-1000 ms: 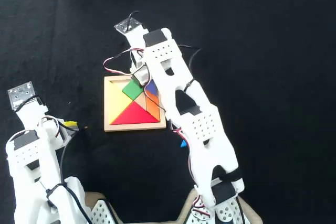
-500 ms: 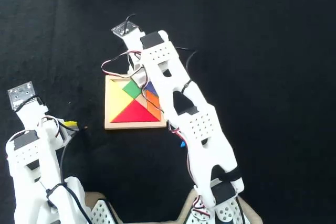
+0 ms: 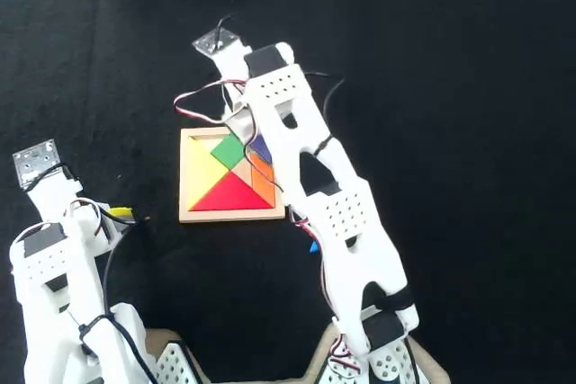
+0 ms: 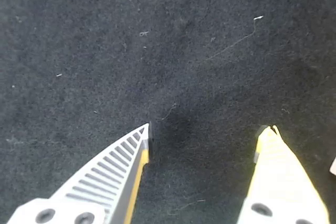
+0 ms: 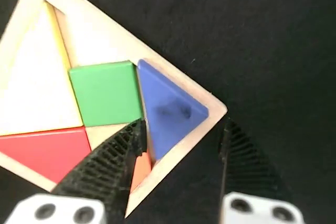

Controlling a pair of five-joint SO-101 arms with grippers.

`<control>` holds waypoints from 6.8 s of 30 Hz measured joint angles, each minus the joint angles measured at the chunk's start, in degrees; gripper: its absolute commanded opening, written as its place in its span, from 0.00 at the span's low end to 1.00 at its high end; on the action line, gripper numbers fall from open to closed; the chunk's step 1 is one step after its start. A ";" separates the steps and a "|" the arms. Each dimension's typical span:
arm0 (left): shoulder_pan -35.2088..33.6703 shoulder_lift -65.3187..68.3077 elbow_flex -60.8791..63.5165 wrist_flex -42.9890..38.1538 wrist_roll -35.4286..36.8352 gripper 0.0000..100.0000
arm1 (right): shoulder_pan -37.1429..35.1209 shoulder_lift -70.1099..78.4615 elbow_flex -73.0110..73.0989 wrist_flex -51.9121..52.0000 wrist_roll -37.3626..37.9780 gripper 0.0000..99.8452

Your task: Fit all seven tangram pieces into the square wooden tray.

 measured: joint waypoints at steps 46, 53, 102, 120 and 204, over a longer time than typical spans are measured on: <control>0.09 0.00 0.62 -1.58 0.00 0.32 | 20.31 -26.20 28.31 3.08 31.47 0.01; 0.09 0.00 0.62 -1.58 0.00 0.32 | 18.20 -45.63 60.48 -3.52 45.89 0.12; 0.09 0.00 1.85 -3.16 0.00 0.32 | 7.30 -65.76 113.49 -39.03 59.78 0.17; 0.09 0.00 1.85 -3.16 0.00 0.32 | 8.26 -64.79 106.64 -37.27 56.62 0.01; 0.09 0.00 1.85 -3.16 0.00 0.32 | -5.01 -54.33 62.59 -24.44 -14.95 0.02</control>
